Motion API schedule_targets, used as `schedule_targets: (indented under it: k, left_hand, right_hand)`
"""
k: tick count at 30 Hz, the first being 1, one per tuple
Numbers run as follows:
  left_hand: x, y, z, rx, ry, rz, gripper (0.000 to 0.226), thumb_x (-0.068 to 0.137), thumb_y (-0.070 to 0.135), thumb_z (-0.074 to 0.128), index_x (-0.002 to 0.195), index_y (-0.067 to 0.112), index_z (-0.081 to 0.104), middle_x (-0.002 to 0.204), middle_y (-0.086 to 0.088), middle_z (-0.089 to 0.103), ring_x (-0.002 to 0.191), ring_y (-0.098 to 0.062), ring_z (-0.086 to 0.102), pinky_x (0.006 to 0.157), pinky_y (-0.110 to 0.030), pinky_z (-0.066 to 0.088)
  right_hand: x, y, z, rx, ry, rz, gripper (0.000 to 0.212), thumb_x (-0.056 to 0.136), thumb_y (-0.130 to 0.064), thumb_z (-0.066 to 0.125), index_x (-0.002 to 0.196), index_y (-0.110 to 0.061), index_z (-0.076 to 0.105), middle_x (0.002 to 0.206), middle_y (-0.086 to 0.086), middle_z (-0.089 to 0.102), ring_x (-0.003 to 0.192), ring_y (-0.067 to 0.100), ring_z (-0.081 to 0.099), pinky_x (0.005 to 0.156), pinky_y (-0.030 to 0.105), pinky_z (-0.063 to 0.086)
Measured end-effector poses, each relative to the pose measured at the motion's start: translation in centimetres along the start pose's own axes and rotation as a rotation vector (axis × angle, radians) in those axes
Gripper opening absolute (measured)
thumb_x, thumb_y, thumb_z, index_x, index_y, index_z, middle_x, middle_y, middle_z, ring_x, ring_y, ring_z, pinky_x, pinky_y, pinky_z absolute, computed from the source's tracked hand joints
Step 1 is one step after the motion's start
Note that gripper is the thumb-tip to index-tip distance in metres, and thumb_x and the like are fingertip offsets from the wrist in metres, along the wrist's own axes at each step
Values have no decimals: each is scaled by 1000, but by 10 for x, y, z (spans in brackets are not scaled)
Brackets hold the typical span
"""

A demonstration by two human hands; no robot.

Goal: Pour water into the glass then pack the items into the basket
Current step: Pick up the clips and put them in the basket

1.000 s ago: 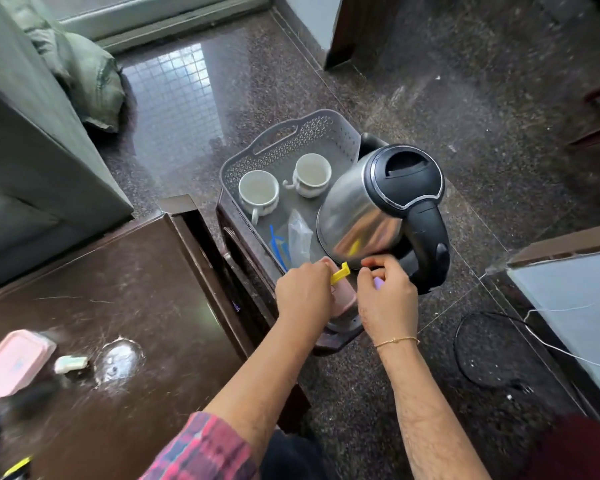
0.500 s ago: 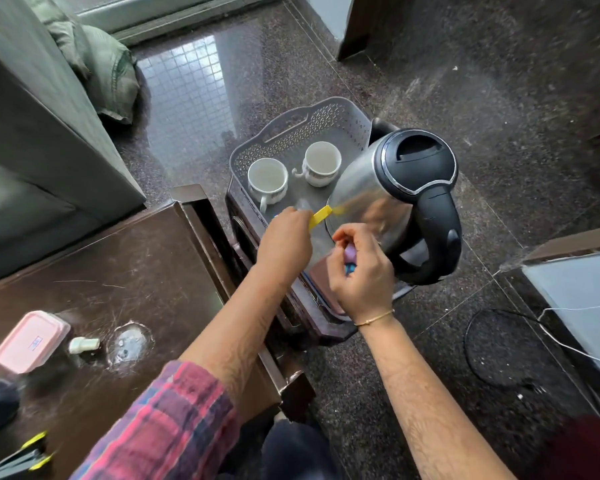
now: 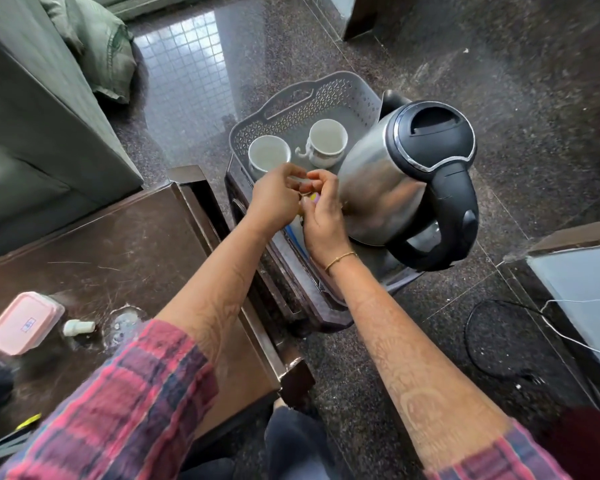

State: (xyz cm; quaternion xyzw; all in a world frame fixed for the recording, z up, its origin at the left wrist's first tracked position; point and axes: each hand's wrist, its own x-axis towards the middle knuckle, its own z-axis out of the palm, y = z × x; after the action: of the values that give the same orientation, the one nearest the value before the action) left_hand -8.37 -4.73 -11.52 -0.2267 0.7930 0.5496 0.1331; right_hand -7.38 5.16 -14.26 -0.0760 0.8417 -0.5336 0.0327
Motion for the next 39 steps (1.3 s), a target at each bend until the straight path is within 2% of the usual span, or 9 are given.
schedule_targets:
  k: [2, 6, 10, 13, 15, 19, 27, 34, 39]
  left_hand:
    - [-7, -4, 0, -44, -5, 35, 53, 67, -9, 32, 107, 10, 62, 95, -13, 68, 96, -27, 66, 92, -39, 53]
    - [-12, -8, -1, 70, -4, 187, 50, 75, -14, 37, 111, 10, 63, 99, -13, 67, 95, -24, 64, 84, -31, 53]
    - [-13, -16, -7, 557, 146, 479, 34, 81, -3, 48, 102, 13, 69, 96, -8, 69, 97, -31, 59, 81, -39, 48]
    - [-23, -10, -9, 984, 89, 484, 25, 85, 8, 54, 100, 17, 71, 100, -8, 70, 99, -32, 60, 85, -37, 37]
    - [-27, -4, -6, 1149, 5, 435, 25, 85, 7, 50, 99, 15, 69, 101, -11, 70, 101, -32, 61, 92, -35, 33]
    - [-19, 12, -6, 1209, 0, 399, 23, 83, 6, 53, 99, 11, 68, 101, -14, 70, 103, -32, 62, 97, -34, 31]
    - [12, 16, 0, 1329, -147, 450, 24, 91, 5, 46, 104, 9, 66, 110, -12, 70, 105, -29, 64, 97, -31, 31]
    - [10, 18, 5, 1250, -189, 294, 30, 81, 9, 70, 111, 7, 66, 118, -13, 66, 112, -32, 62, 82, -34, 47]
    - [-10, 9, 0, 1132, -151, 337, 27, 91, 10, 54, 115, 5, 64, 119, -15, 66, 114, -34, 61, 85, -38, 50]
  right_hand:
    - [-7, 1, -1, -16, -69, 43, 36, 84, 7, 46, 120, 6, 40, 110, 14, 50, 100, 17, 48, 90, 26, 42]
    - [-17, -5, -14, -184, -124, 81, 37, 86, 11, 44, 122, 3, 41, 123, 20, 48, 96, 16, 46, 81, 15, 33]
    - [-28, -7, -23, -466, -111, 38, 24, 90, -1, 49, 113, -1, 52, 114, 18, 57, 93, 36, 58, 71, 38, 44]
    - [-40, -2, -23, -618, -75, -67, 13, 91, -8, 50, 97, -5, 60, 96, 13, 64, 83, 37, 61, 64, 39, 47]
    - [-45, 2, -23, -656, -157, -70, 32, 87, -12, 35, 104, -7, 61, 99, 10, 66, 93, 31, 63, 77, 38, 49]
    - [-47, 5, -21, -711, -299, -24, 64, 72, -16, 24, 126, -1, 53, 121, 15, 63, 119, 31, 56, 101, 43, 46]
    - [-40, 3, -17, -840, -362, -50, 61, 76, -16, 23, 123, -1, 59, 110, 13, 71, 115, 39, 58, 99, 46, 48]
    - [-29, -4, -16, -1046, -576, -5, 52, 90, -14, 41, 142, -11, 34, 145, 8, 45, 140, 29, 28, 113, 41, 27]
    - [-31, -16, -14, -864, -357, 134, 41, 90, -11, 46, 131, -14, 47, 130, 13, 51, 124, 36, 47, 94, 40, 39]
